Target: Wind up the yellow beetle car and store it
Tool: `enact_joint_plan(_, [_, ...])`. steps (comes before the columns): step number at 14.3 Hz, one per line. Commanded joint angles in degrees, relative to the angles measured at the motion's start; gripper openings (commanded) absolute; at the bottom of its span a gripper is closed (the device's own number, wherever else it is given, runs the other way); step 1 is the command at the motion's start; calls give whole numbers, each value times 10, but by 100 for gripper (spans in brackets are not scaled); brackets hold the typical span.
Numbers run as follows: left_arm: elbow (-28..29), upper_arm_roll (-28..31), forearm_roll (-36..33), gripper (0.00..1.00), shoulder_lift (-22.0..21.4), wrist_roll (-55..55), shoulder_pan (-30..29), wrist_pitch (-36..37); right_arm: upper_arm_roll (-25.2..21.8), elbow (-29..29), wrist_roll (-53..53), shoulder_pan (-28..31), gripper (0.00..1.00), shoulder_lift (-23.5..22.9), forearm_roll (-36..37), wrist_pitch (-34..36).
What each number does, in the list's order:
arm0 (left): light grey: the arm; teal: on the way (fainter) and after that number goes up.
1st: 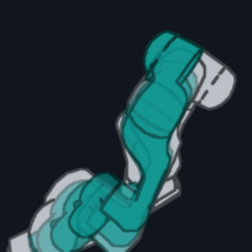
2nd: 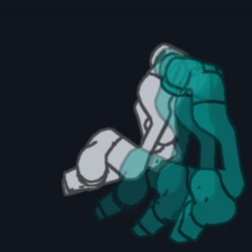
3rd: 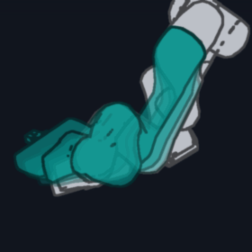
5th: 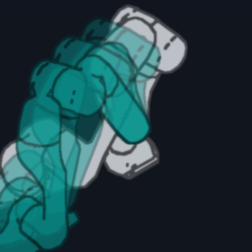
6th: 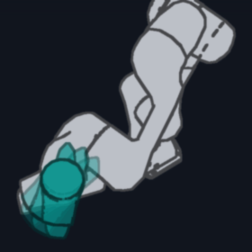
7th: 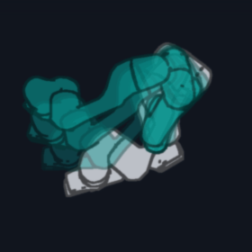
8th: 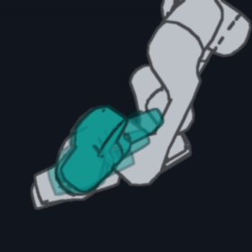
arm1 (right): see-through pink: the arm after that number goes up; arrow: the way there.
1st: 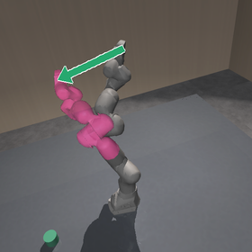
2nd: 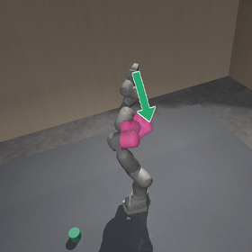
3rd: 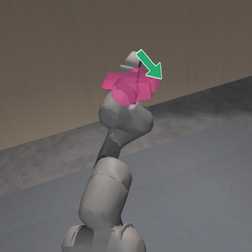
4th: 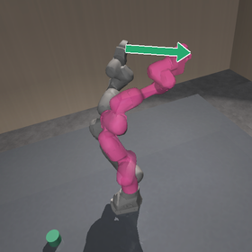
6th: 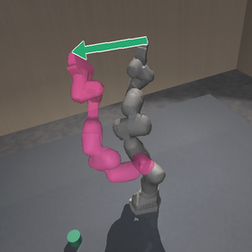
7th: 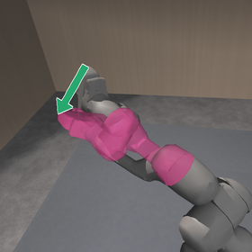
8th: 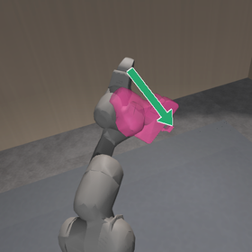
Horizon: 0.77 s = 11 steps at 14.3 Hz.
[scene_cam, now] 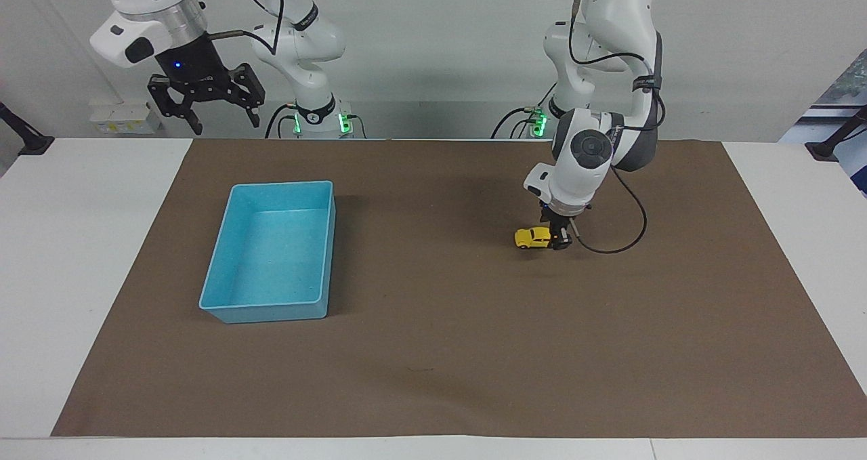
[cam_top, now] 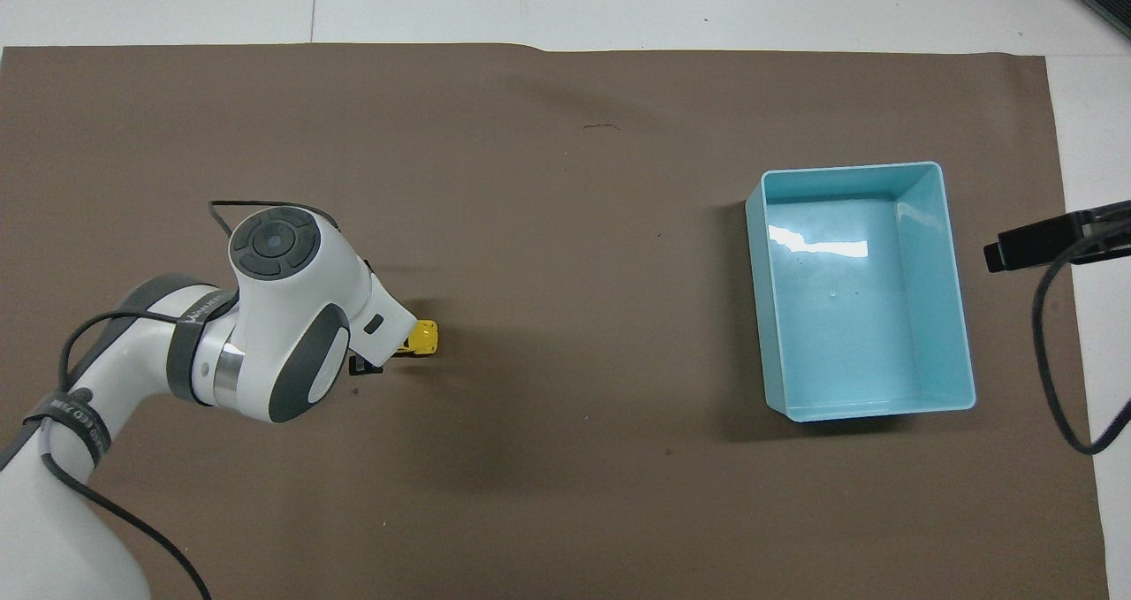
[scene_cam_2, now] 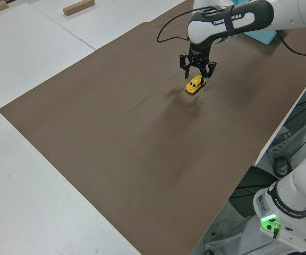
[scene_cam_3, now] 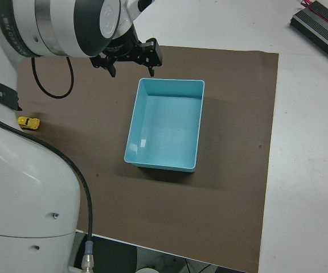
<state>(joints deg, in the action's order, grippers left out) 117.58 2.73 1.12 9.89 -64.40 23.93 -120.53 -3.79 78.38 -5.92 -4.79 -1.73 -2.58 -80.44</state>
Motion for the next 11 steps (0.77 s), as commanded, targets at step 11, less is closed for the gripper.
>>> enact_joint_plan(11, [-106,5,-10,100,-54,325,-77,40,10,40,-58,6,100,29,-2,4])
